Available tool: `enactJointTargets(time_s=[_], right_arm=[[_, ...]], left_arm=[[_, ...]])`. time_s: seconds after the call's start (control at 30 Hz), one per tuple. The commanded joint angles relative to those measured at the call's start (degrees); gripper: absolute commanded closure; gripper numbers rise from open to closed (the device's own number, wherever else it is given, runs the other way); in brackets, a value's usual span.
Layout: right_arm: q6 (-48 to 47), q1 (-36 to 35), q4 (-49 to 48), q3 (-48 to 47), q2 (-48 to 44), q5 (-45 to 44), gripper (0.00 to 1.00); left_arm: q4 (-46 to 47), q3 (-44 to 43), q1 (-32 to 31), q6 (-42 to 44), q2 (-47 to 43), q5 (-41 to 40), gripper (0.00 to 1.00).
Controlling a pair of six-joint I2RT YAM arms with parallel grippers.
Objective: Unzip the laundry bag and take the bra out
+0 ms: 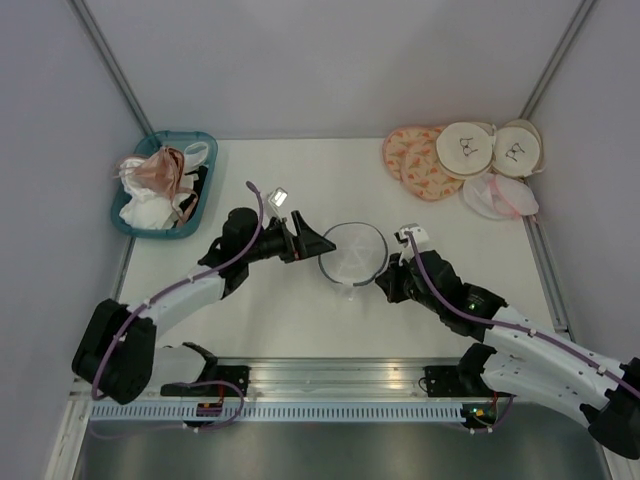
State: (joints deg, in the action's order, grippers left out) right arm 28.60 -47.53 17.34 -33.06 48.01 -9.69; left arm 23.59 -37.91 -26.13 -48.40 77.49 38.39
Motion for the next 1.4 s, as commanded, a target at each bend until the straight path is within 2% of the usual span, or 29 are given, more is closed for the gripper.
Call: enactJointTargets(time_s=[0.0, 0.13, 0.23, 0.3, 0.4, 0.63, 0.7, 0.9, 1.1, 1.37], right_arm=[[-1.4, -0.6, -7.8, 1.1, 0.2, 6.2, 0.99], [-0.2, -1.0, -16.4, 2.2, 3.0, 16.7, 1.0], [0.8, -2.1, -19.5, 1.1, 6.6, 20.3, 1.0], [1.3, -3.6, -19.7, 0.6, 7.9, 19.5, 1.0], [1.5, -5.2, -19.7, 1.0, 8.2, 17.8, 1.0], [1.8, -5.8, -18.2, 1.9, 7.1, 13.4, 1.0], [1.8, -5.9, -17.8, 1.9, 7.1, 12.4, 1.0], [1.8, -6.5, -19.9, 2.8, 8.1, 15.1, 0.99], [2.7, -10.9, -25.9, 4.2, 10.8, 21.1, 1.0], [3.7, -19.0, -30.6, 3.0, 18.1, 19.5, 1.0]], left_arm=[[-8.9, 2.8, -5.4, -0.5, -10.0, -10.9, 0.0], [-10.8, 7.3, -11.0, -6.3, -15.0, -15.3, 0.0], [-12.0, 9.7, -14.9, -9.3, -18.2, -17.3, 0.0], [-15.5, 11.0, -15.8, -9.6, -20.2, -18.3, 0.0], [-21.9, 13.6, -16.1, -10.0, -27.1, -22.9, 0.0], [-35.1, 17.0, -16.1, -13.8, -44.2, -28.1, 0.0], [-36.2, 17.9, -16.1, -15.0, -48.5, -29.5, 0.0], [-35.4, 20.4, -16.2, -19.0, -47.0, -29.3, 0.0], [-25.5, 22.6, -17.7, -23.1, -42.9, -30.7, 0.0], [-16.2, 21.2, -20.7, -25.4, -35.0, -33.5, 0.0]])
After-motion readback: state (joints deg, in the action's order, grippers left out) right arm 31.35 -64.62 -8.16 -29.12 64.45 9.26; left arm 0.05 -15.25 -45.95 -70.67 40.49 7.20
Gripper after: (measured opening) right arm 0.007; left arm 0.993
